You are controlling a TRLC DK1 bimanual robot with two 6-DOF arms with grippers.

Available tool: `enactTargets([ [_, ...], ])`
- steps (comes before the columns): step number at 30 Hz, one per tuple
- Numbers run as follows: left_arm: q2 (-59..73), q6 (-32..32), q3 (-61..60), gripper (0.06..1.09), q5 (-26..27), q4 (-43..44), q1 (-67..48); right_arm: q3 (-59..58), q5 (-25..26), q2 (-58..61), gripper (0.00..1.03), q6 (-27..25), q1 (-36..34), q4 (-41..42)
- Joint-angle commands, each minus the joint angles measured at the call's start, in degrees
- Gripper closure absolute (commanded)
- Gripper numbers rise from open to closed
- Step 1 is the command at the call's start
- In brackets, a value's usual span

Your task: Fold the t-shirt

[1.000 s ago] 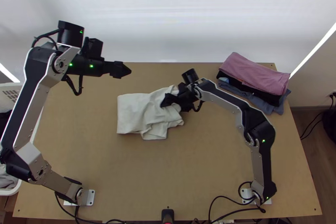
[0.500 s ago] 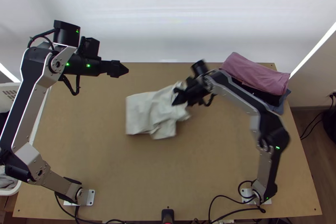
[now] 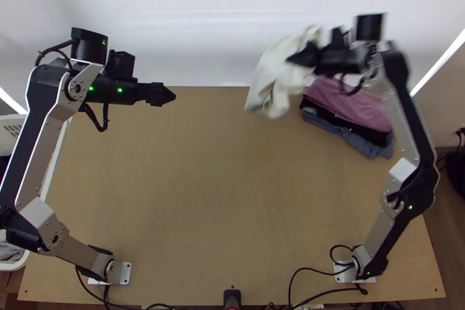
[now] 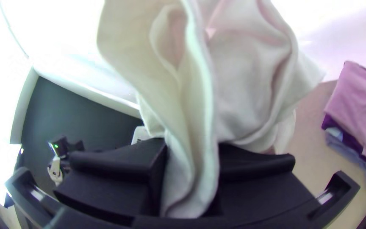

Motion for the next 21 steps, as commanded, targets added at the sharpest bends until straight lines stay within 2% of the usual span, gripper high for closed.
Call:
enactTargets([
  [1,-1.60,0.59,-0.95,0.10,0.09,-0.23,0.28,6.29,-2.77,3.04,1.00,2.83,-5.53,1.50],
  [4,-1.69,0.68,-0.86,0.10,0.09,-0.15,0.63,6.46,-4.62,4.01,1.00,3.89,-9.48,3.08],
  [10,-1.60,0.68,-0.60,0.10,0.09,0.47,0.72,5.94,-8.04,7.43,1.00,2.30,-15.29,3.00],
  [16,-1.25,0.50,0.63,0.10,0.09,1.08,0.45,4.44,-8.48,11.04,1.00,-1.39,-19.15,2.12],
  [21,-1.25,0.33,0.89,0.10,0.09,1.17,0.63,4.53,-9.45,11.83,1.00,-1.92,-20.91,1.85],
])
